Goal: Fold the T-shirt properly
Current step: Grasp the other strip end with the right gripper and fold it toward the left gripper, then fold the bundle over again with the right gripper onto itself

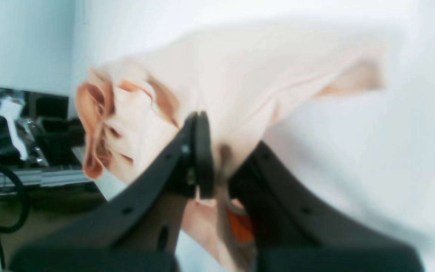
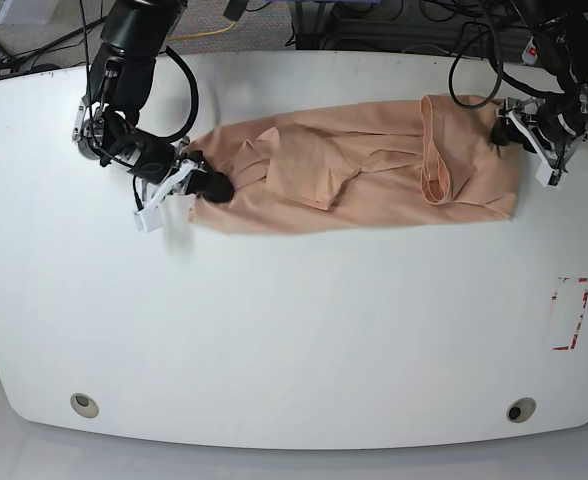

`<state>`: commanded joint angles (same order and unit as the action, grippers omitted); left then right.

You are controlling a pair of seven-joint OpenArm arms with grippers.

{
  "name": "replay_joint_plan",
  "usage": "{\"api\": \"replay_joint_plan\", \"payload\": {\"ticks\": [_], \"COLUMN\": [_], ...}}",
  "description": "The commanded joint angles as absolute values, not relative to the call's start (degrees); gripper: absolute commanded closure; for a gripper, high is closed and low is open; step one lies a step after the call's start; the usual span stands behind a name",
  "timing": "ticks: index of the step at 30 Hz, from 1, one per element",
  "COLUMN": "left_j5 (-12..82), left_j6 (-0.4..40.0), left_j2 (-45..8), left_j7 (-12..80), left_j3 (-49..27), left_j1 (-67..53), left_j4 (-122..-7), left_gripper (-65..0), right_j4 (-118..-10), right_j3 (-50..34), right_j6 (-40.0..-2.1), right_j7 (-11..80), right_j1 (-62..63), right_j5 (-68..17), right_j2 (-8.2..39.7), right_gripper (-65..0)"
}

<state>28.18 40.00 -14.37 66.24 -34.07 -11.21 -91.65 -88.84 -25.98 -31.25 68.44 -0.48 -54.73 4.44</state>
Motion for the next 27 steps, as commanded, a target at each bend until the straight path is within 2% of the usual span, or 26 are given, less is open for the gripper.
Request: {"api": "replay_joint_plan", "payload": {"ticks": [5, 12, 17, 21, 27], "left_j5": [28.26, 28.18, 28.26, 28.26, 28.26], "left_j6": [40.0, 40.0, 40.0, 40.0, 40.0], "left_j2": [-14.11, -7.69, -5.76, -2.77, -1.27], "left_j7": [66.42, 66.68, 66.42, 66.33, 66.24], "left_j3": [-27.47, -25.89, -19.03, -16.66, -16.48], "left_j1": [-9.19, -7.87, -7.6, -6.64, -5.23], "left_j4": [-91.74, -94.99, -97.01, -96.48, -96.4], "left_gripper": [-35.8, -35.8, -35.8, -35.8, -35.8], "right_j4": [-94.55, -103.25, -105.01, -105.01, -104.92], "right_j3": [-26.07, -26.07, -25.98, -25.1, -19.56], "right_j6": [-31.25, -31.25, -31.25, -31.69, -31.87], "right_j7": [68.44, 68.79, 70.81, 70.9, 70.81], "right_j1": [-1.71, -4.26, -5.14, -5.23, -3.65], "right_j5": [-55.08, -55.34, -64.22, -68.18, -70.2], "right_j2": [6.37, 9.8, 10.95, 10.68, 5.32], "right_gripper": [0.0, 0.0, 0.0, 0.0, 0.0]}}
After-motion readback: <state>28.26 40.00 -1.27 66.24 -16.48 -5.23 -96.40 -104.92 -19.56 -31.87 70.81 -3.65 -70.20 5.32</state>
